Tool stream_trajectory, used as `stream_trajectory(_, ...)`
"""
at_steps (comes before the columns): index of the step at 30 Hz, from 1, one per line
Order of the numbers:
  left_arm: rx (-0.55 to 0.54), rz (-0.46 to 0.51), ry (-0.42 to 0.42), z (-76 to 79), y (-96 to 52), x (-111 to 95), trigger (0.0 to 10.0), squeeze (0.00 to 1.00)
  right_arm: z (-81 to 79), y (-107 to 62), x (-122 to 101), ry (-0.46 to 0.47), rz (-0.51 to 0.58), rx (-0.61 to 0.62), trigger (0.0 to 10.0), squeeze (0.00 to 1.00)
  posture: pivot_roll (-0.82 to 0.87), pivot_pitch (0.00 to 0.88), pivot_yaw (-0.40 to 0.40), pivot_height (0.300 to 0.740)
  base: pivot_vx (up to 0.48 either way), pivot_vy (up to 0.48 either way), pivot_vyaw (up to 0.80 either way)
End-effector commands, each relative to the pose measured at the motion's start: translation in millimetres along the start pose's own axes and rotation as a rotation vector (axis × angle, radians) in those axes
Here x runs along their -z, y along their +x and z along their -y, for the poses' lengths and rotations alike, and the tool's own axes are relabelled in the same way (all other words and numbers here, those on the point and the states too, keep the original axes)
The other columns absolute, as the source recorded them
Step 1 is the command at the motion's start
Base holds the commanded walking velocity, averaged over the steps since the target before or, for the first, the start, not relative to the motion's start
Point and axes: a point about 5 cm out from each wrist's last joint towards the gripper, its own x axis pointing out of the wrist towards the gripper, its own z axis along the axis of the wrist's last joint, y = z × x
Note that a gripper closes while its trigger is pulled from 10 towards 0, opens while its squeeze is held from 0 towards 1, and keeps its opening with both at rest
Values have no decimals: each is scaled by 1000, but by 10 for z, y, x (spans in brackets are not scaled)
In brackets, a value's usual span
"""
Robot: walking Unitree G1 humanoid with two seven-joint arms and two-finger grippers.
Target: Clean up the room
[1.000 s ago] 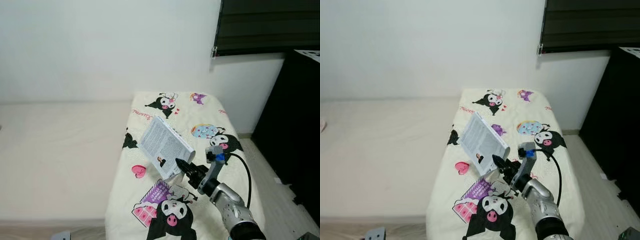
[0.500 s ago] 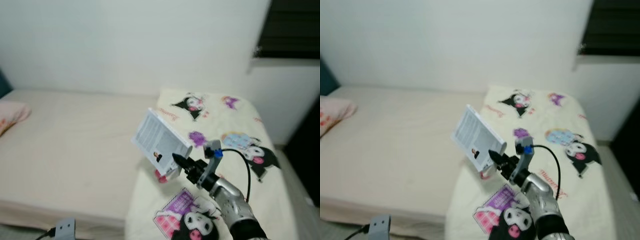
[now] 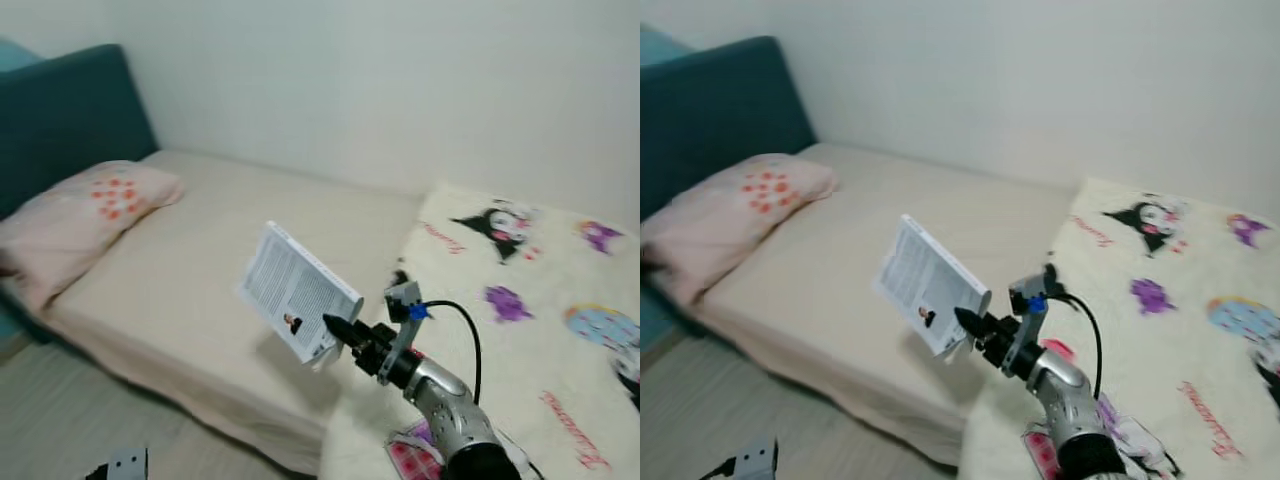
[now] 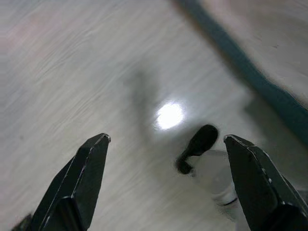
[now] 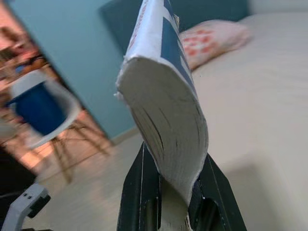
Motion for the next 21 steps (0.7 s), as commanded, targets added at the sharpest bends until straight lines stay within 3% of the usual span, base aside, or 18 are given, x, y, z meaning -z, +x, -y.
stream_trajectory(1, 8, 17, 23, 21, 7, -39, 10000, 0, -71, 39, -47, 3, 23, -60, 10000, 0, -63, 0, -11, 735, 0, 0, 744)
stream_trajectory(5, 17, 65, 21, 57, 27, -172, 10000, 0, -93, 37, -25, 3, 8, -74, 10000, 0, -62, 0, -10, 735, 0, 0, 744)
stream_trajectory(6, 26, 117, 29, 96, 44, -324, 10000, 0, -94, 30, -8, 0, -9, -71, 10000, 0, -62, 0, -9, 735, 0, 0, 712)
stream_trajectory(9, 32, 137, 41, 120, 49, -378, 10000, 0, -94, 28, -6, -2, -12, -70, 10000, 0, -62, 0, -8, 735, 0, 0, 712)
stream_trajectory(13, 91, 249, 46, 313, 58, -686, 10000, 0, -89, 22, -34, -4, -12, -65, 10000, 0, -67, 0, -6, 735, 0, 0, 711)
stream_trajectory(15, 98, 262, 45, 334, 57, -722, 10000, 0, -87, 22, -37, -4, -12, -64, 10000, 0, -67, 0, -6, 735, 0, 0, 712)
stream_trajectory(20, 146, 341, 16, 445, 40, -936, 10000, 0, -69, 20, -51, -3, -7, -45, 10000, 0, -66, 0, -8, 735, 0, 0, 706)
stream_trajectory(21, 182, 396, -28, 504, 21, -1092, 10000, 0, -40, 21, -77, 10, 12, -21, 10000, 0, -64, 0, -11, 735, 0, 0, 712)
